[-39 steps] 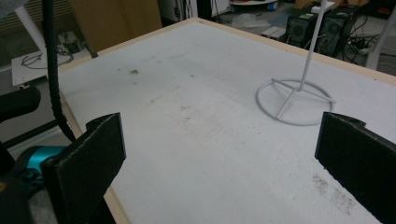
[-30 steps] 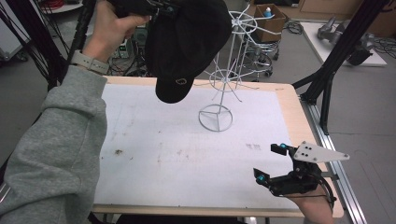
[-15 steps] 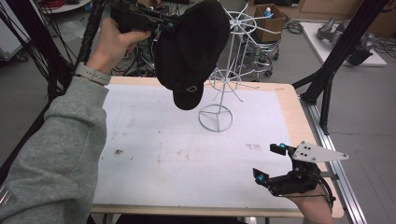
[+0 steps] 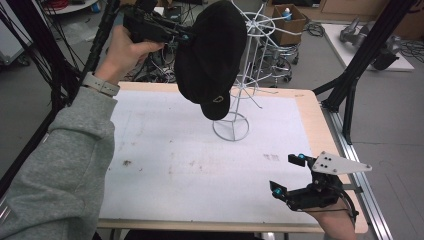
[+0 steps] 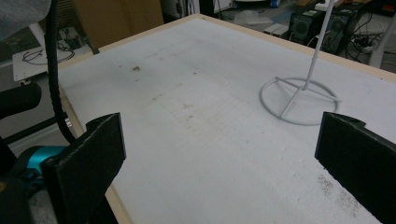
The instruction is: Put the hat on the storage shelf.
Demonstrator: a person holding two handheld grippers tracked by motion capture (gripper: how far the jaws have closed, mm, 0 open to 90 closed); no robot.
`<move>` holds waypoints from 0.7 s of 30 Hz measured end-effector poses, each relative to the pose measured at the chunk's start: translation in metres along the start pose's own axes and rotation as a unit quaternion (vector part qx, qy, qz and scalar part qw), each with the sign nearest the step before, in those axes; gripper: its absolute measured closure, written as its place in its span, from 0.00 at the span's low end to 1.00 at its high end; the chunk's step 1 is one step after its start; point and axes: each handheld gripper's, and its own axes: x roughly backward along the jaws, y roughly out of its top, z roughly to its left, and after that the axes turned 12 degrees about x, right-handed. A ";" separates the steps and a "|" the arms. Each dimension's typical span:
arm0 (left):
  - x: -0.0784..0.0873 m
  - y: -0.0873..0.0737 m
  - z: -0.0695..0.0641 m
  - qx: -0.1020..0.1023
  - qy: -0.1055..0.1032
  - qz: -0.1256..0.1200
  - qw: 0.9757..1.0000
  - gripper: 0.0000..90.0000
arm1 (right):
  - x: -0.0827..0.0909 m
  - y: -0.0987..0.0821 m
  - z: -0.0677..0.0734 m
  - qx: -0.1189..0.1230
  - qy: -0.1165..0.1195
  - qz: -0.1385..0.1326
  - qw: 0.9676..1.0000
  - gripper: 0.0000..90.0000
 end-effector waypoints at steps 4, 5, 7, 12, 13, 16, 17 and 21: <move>0.001 0.000 0.000 0.000 -0.002 0.000 1.000 0.73 | 0.000 0.000 0.000 0.000 -0.001 0.000 1.000 0.01; 0.002 0.000 0.001 0.003 -0.003 0.002 1.000 0.72 | 0.000 0.000 -0.001 0.001 -0.001 0.000 1.000 0.01; 0.002 0.000 0.002 0.017 -0.011 0.007 1.000 0.68 | 0.000 -0.001 -0.001 0.000 0.000 0.001 1.000 0.01; 0.004 0.001 0.001 0.010 -0.015 0.003 1.000 0.65 | -0.002 -0.001 -0.001 -0.003 0.001 0.002 1.000 0.01; 0.004 0.001 0.000 0.009 -0.015 0.002 1.000 0.65 | -0.002 -0.001 -0.001 -0.003 0.000 0.002 1.000 0.01; 0.005 0.001 -0.002 0.011 -0.017 0.001 1.000 0.61 | -0.002 -0.002 -0.001 -0.004 0.000 0.003 1.000 0.01; 0.005 0.001 -0.002 0.009 -0.017 0.001 1.000 0.61 | -0.002 -0.002 -0.001 -0.004 0.000 0.003 1.000 0.01; 0.005 0.001 -0.001 0.017 -0.015 0.003 1.000 0.51 | -0.002 -0.002 -0.002 -0.002 0.001 0.002 1.000 0.01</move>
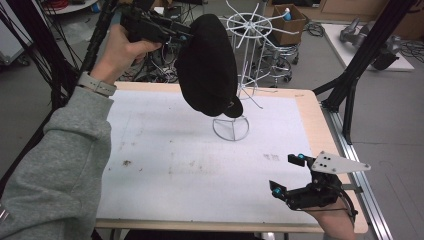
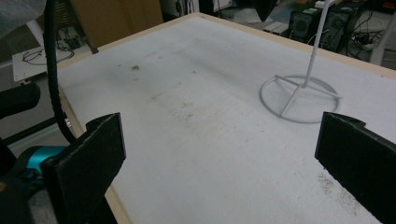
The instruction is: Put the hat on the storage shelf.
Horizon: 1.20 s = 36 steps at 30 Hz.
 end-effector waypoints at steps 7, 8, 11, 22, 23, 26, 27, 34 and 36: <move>0.005 0.000 -0.004 -0.008 -0.009 -0.006 1.000 0.21 | 0.000 0.000 0.000 -0.001 0.000 0.000 1.000 0.01; 0.006 -0.001 -0.005 -0.005 -0.005 -0.008 1.000 0.13 | -0.001 0.000 0.000 -0.002 0.001 0.001 1.000 0.01; 0.009 -0.001 -0.004 0.002 -0.007 -0.007 1.000 0.06 | -0.001 0.000 0.000 -0.001 0.001 0.002 1.000 0.01; 0.022 -0.019 -0.010 0.007 0.004 0.017 1.000 0.02 | -0.003 0.001 -0.001 0.000 0.003 0.001 1.000 0.01; 0.024 -0.021 -0.011 0.006 0.010 0.022 1.000 0.02 | -0.003 0.001 -0.001 0.001 0.002 0.000 1.000 0.01; 0.030 -0.028 -0.016 0.001 0.025 0.033 0.999 0.02 | -0.005 0.002 -0.002 0.001 0.004 -0.002 1.000 0.01; 0.033 -0.030 -0.019 0.002 0.029 0.031 0.999 0.02 | -0.006 0.002 -0.002 0.001 0.005 -0.002 1.000 0.01; 0.048 -0.053 -0.027 0.003 0.022 0.013 1.000 0.02 | -0.015 0.006 -0.007 0.001 0.009 -0.003 1.000 0.01; 0.052 -0.058 -0.029 0.001 0.035 0.011 0.999 0.02 | -0.017 0.007 -0.008 0.003 0.012 -0.003 1.000 0.01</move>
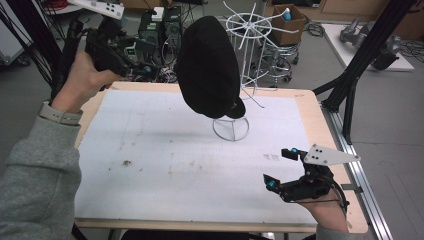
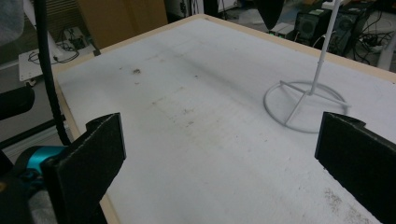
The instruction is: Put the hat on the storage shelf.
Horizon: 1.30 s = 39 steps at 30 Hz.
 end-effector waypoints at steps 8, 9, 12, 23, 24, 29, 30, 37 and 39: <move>0.008 -0.024 -0.004 0.011 0.020 0.009 1.000 0.02 | -0.001 0.002 -0.008 -0.001 -0.006 -0.006 1.000 0.01; 0.008 -0.027 -0.004 0.011 0.023 0.010 1.000 0.02 | -0.001 0.002 -0.008 -0.005 -0.007 -0.006 1.000 0.01; 0.010 -0.036 -0.005 0.017 0.020 0.001 1.000 0.02 | 0.001 0.002 -0.010 -0.004 -0.011 -0.009 1.000 0.01; 0.022 -0.073 -0.014 0.012 0.050 -0.023 0.998 0.02 | 0.007 0.003 -0.020 -0.013 -0.022 -0.029 0.999 0.01; 0.023 -0.076 -0.014 0.014 0.049 -0.024 0.998 0.02 | 0.007 0.003 -0.020 -0.015 -0.022 -0.029 0.999 0.01; 0.025 -0.094 -0.013 0.025 0.048 -0.032 0.998 0.02 | 0.007 0.006 -0.023 -0.013 -0.024 -0.038 0.999 0.01; 0.025 -0.097 -0.013 0.028 0.047 -0.032 0.998 0.02 | 0.007 0.007 -0.024 -0.011 -0.025 -0.041 0.999 0.01; 0.030 -0.118 -0.012 0.038 0.049 -0.044 0.997 0.02 | 0.008 0.010 -0.025 -0.010 -0.028 -0.047 0.998 0.01; 0.031 -0.122 -0.012 0.040 0.050 -0.049 0.997 0.02 | 0.009 0.011 -0.025 -0.011 -0.030 -0.050 0.998 0.01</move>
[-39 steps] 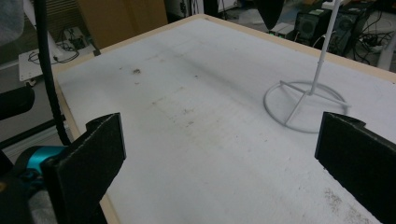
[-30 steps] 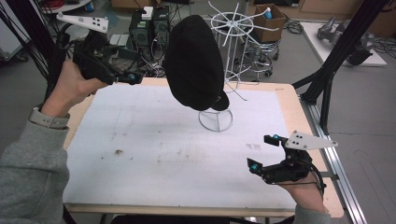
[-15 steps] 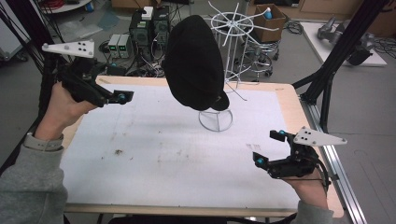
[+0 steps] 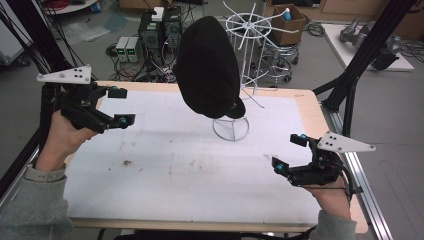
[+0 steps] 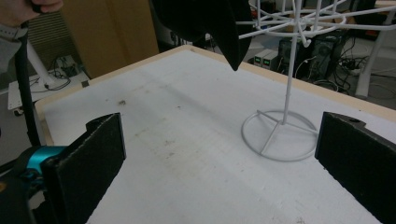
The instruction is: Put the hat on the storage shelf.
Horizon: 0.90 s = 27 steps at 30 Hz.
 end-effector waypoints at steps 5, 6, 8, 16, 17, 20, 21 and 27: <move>0.007 -0.014 0.000 0.002 0.014 -0.013 1.000 0.02 | 0.002 0.002 -0.003 0.000 -0.008 -0.010 1.000 0.01; 0.008 -0.016 0.001 0.003 0.013 -0.016 1.000 0.02 | 0.002 0.002 -0.003 -0.001 -0.011 -0.013 1.000 0.01; 0.011 -0.022 0.001 0.005 0.019 -0.017 1.000 0.02 | 0.002 0.003 -0.005 0.000 -0.013 -0.014 1.000 0.01; 0.024 -0.045 0.002 0.011 0.038 -0.031 0.999 0.02 | 0.000 0.005 -0.008 0.000 -0.022 -0.021 1.000 0.01; 0.026 -0.046 0.002 0.012 0.039 -0.032 0.999 0.02 | 0.000 0.006 -0.008 0.001 -0.022 -0.021 1.000 0.01; 0.031 -0.054 0.004 0.016 0.040 -0.038 0.998 0.02 | -0.003 0.007 -0.008 0.003 -0.024 -0.020 1.000 0.01; 0.032 -0.056 0.005 0.019 0.041 -0.041 0.998 0.02 | -0.003 0.007 -0.008 0.003 -0.024 -0.020 1.000 0.01; 0.039 -0.067 0.009 0.025 0.052 -0.047 0.997 0.02 | -0.005 0.007 -0.009 0.002 -0.031 -0.019 0.999 0.01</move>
